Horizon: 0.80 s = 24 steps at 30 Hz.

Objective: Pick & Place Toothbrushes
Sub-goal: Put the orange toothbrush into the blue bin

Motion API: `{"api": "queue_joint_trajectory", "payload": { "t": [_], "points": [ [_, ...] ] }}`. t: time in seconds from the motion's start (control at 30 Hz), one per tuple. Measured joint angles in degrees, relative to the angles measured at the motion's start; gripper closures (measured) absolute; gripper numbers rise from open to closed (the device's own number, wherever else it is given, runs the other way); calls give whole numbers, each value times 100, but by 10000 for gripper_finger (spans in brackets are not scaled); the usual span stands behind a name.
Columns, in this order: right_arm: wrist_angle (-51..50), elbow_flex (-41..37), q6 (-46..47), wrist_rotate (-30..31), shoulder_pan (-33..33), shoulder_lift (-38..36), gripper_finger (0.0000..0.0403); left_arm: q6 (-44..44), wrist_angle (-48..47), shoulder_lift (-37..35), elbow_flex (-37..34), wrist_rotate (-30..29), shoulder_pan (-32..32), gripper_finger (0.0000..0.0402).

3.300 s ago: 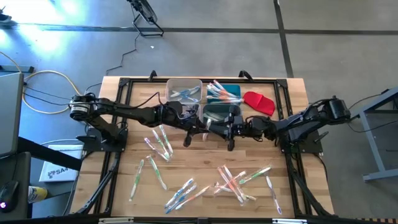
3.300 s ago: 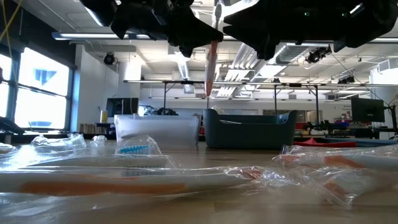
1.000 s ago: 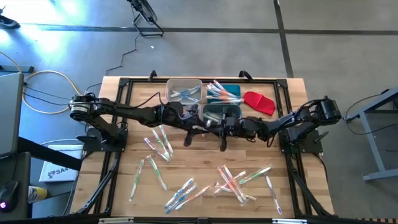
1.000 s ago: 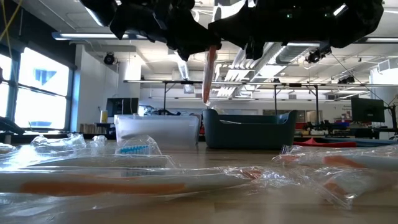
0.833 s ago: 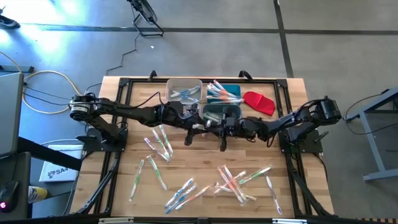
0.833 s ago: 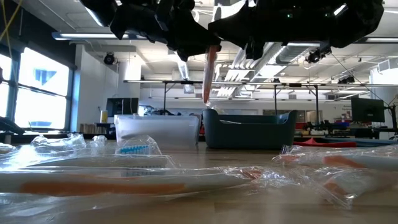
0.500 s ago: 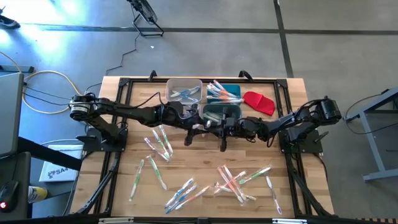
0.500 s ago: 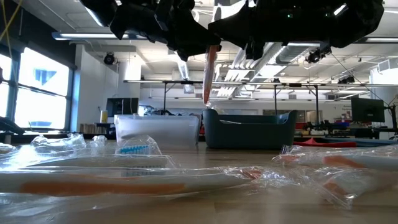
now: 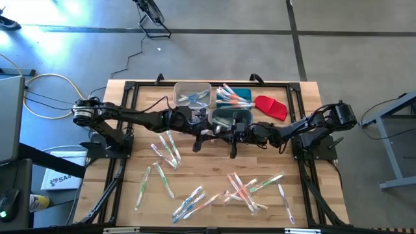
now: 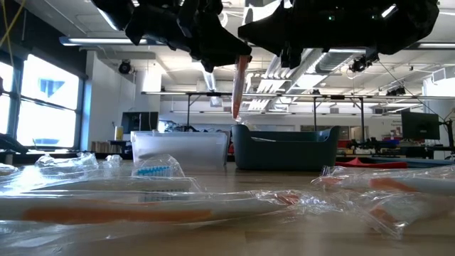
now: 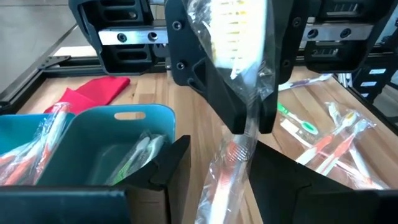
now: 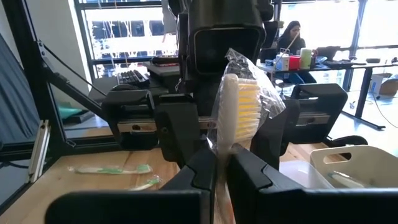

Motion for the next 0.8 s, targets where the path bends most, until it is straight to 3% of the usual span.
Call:
{"api": "queue_joint_trajectory", "payload": {
  "t": [0.27,0.63,0.8],
  "points": [
    [-32,-1,-10,41,0,0,385,174,-126,-9,0,-3,2,254],
    [-76,0,21,535,-13,-2,385,658,-865,-467,-9,25,69,254],
    [-81,1,22,647,-15,-2,385,452,-540,-933,-620,77,400,254]
  ]
}}
